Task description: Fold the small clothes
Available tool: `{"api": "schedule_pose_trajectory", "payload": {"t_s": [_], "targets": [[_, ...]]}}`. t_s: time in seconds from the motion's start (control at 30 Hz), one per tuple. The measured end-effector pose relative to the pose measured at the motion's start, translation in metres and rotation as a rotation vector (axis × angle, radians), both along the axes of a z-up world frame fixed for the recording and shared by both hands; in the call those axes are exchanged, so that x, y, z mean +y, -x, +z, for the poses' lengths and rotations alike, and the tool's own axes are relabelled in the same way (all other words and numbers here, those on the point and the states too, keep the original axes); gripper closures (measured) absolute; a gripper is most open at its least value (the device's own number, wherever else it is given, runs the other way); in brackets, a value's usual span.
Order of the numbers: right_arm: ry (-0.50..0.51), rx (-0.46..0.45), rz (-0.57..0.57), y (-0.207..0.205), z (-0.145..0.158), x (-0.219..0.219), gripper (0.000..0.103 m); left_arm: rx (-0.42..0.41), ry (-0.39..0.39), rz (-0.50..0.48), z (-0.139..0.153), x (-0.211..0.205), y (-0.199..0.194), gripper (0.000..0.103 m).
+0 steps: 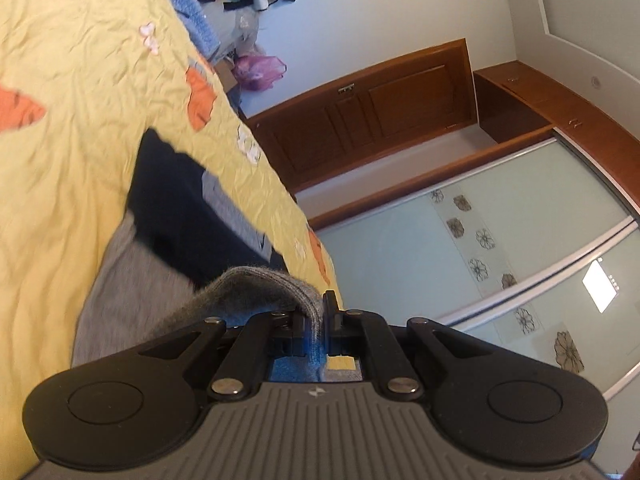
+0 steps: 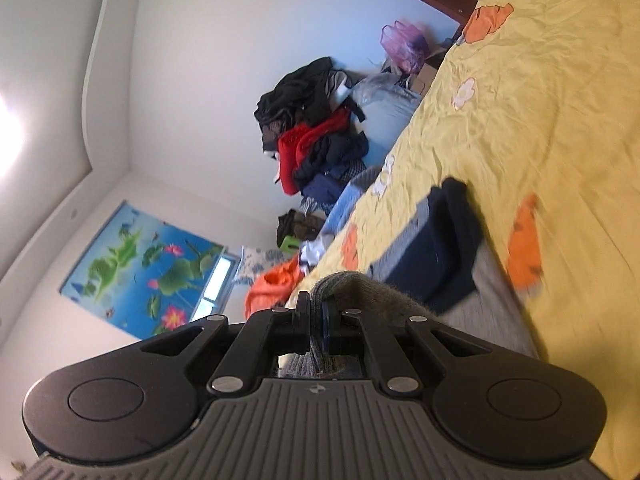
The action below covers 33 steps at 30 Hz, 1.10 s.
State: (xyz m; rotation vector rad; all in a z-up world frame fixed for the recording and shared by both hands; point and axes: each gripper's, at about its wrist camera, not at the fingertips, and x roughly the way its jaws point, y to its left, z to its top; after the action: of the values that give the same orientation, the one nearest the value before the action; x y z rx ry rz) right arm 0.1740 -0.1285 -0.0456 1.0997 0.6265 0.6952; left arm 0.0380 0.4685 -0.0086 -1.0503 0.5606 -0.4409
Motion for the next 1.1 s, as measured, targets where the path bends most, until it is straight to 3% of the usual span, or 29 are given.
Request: {"api": "schedule_pose_trajectory", "payload": {"t_s": [0.43, 0.7, 0.9, 0.97, 1.0, 1.03, 1.1], "targets": [[0.015, 0.064, -0.022, -0.132, -0.026, 0.02, 0.092, 0.01, -0.057, 0.036, 0.001, 0.022, -0.115, 0.097], [0.079, 0.15, -0.038, -0.205, -0.06, 0.038, 0.092, 0.067, -0.106, 0.065, -0.027, 0.03, -0.19, 0.097], [0.101, 0.238, -0.066, -0.233, -0.094, 0.042, 0.09, 0.115, -0.157, 0.082, -0.051, 0.031, -0.225, 0.097], [0.077, 0.279, -0.065, -0.238, -0.104, 0.044, 0.076, 0.151, -0.206, 0.099, -0.058, 0.032, -0.233, 0.091], [0.063, 0.29, -0.07, -0.239, -0.104, 0.044, 0.051, 0.163, -0.236, 0.099, -0.058, 0.033, -0.237, 0.087], [0.052, 0.28, -0.087, -0.237, -0.099, 0.043, 0.025, 0.168, -0.264, 0.118, -0.056, 0.036, -0.24, 0.077], [0.097, 0.223, -0.121, -0.229, -0.077, 0.042, 0.015, 0.158, -0.278, 0.228, -0.047, 0.049, -0.232, 0.039]]}}
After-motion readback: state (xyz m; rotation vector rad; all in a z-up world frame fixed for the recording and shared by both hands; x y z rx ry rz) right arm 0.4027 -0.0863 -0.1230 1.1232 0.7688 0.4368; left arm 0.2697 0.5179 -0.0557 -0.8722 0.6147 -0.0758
